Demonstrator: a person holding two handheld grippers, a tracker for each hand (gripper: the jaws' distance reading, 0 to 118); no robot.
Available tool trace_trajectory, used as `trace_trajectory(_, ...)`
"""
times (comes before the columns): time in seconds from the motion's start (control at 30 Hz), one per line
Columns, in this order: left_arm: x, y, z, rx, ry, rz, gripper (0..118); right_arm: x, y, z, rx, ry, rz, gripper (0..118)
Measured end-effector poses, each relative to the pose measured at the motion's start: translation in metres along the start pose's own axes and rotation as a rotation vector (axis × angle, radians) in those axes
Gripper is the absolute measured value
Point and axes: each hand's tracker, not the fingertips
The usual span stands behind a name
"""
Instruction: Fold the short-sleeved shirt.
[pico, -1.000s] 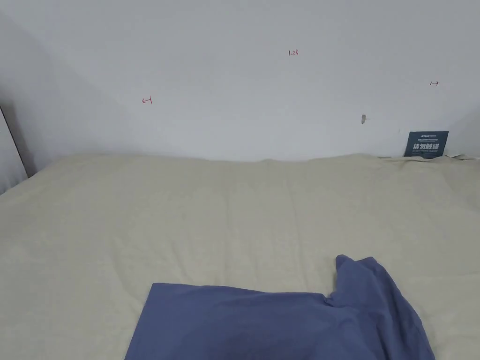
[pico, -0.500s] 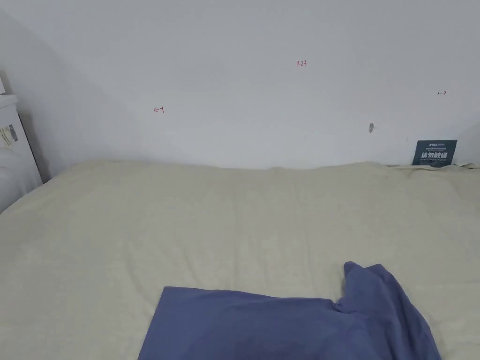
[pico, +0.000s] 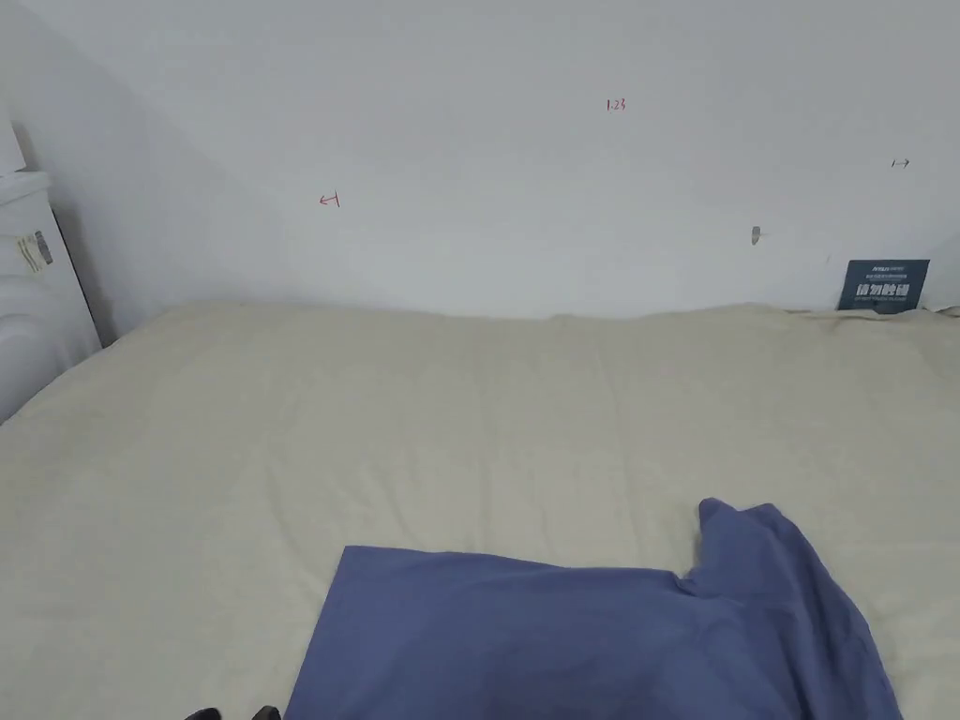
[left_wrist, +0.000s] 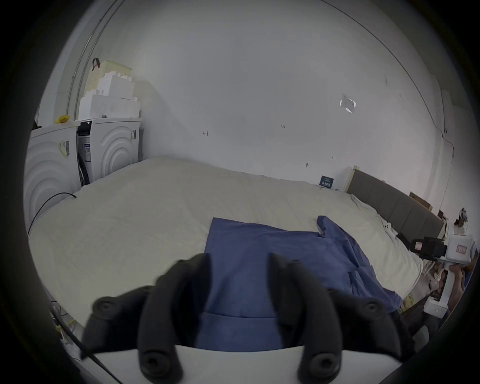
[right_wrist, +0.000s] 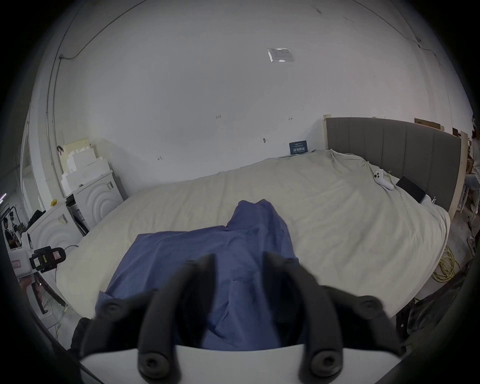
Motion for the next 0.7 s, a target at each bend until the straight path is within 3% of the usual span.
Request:
trace_trajectory(0.07, 0.0, -0.004, 0.0, -0.019, -0.029, 0.017, 13, -0.005, -0.006, -0.002, -0.024, 0.001, 0.022, 3)
trace_trajectory(0.1, -0.001, -0.007, 0.0, -0.026, -0.036, 0.022, 2, -0.007, -0.009, -0.003, -0.028, 0.0, 0.031, 3)
trace_trajectory(0.2, -0.001, -0.013, -0.001, -0.047, 0.0, -0.025, 1, -0.011, -0.013, -0.003, -0.056, 0.011, 0.034, 3)
trace_trajectory(0.7, -0.031, -0.053, -0.016, -0.245, 0.084, 0.008, 0, -0.005, -0.03, -0.008, -0.111, 0.034, -0.01, 3)
